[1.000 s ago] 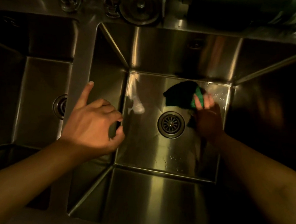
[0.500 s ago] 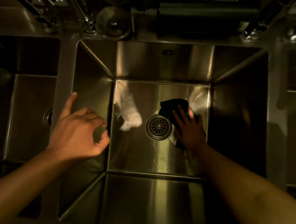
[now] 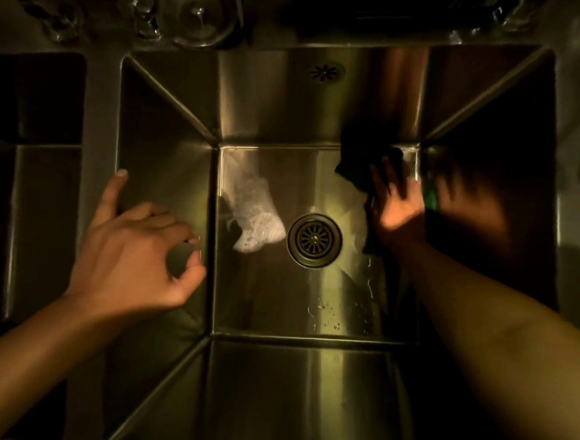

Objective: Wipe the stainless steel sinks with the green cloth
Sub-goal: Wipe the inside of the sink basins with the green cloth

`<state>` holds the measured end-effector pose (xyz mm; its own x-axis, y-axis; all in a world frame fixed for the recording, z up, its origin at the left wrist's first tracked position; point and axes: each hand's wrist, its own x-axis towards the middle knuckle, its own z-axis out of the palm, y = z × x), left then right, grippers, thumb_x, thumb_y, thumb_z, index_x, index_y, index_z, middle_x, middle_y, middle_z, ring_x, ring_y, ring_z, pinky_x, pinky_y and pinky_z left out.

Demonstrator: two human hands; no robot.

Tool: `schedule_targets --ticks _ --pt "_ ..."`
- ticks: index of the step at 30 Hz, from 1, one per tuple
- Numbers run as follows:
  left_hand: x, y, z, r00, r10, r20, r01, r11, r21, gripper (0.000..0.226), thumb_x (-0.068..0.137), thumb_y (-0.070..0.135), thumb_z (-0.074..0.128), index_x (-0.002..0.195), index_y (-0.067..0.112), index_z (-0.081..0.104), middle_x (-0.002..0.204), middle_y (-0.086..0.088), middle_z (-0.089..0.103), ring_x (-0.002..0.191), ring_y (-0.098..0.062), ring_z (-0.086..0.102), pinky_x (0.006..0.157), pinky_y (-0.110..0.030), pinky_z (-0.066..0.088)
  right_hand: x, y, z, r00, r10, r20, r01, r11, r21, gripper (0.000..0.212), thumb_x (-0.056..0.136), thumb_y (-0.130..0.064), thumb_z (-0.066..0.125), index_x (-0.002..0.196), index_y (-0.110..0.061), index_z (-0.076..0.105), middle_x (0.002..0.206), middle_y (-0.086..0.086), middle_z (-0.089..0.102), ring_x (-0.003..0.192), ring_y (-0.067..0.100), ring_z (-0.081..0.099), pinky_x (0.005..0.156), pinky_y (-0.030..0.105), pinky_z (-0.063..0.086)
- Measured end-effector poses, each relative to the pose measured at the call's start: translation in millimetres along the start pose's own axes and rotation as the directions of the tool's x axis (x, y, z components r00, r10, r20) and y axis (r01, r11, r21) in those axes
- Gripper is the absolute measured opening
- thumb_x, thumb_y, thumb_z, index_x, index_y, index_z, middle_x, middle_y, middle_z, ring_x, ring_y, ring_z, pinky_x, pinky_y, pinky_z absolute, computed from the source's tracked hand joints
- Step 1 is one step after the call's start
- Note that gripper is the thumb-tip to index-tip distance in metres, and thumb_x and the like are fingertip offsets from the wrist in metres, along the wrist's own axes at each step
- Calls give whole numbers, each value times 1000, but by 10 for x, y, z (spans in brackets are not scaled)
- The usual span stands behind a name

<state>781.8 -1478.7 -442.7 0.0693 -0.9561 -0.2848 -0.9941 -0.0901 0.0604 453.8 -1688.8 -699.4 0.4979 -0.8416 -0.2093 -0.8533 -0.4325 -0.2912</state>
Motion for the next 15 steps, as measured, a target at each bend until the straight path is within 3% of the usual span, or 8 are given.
schedule_targets --ticks 3,7,11,15 --pt "-11 16 -23 1000 11 -21 -11 1000 -14 38 84 47 56 92 19 80 91 1 77 97 -26 69 125 -62 12 -518 -24 53 994 -88 60 92 994 -63 63 92 -21 56 151 -3 44 160 23 34 147 54 24 115 63 28" --pt "-41 26 -48 998 18 -67 -22 998 -54 37 85 45 54 91 19 80 88 2 76 95 -25 69 125 -61 14 -1270 -95 101 902 -327 281 376 915 -143 74 93 -40 47 159 -15 29 166 18 23 151 51 16 119 64 24" --pt "-48 6 -28 995 27 -97 -35 996 -78 41 85 47 50 87 18 80 86 2 75 94 -25 68 125 -59 14 -1593 -203 221 710 -494 503 610 788 -87 83 96 -45 46 163 -23 3 170 8 -3 154 44 -8 122 59 1" --pt "-54 -24 29 989 40 -140 -54 994 -96 35 85 45 56 89 19 79 87 0 74 96 -25 68 126 -57 15 -1611 -455 352 464 -652 600 797 603 40 76 102 -34 46 164 -22 3 170 5 -5 153 42 -12 123 63 4"
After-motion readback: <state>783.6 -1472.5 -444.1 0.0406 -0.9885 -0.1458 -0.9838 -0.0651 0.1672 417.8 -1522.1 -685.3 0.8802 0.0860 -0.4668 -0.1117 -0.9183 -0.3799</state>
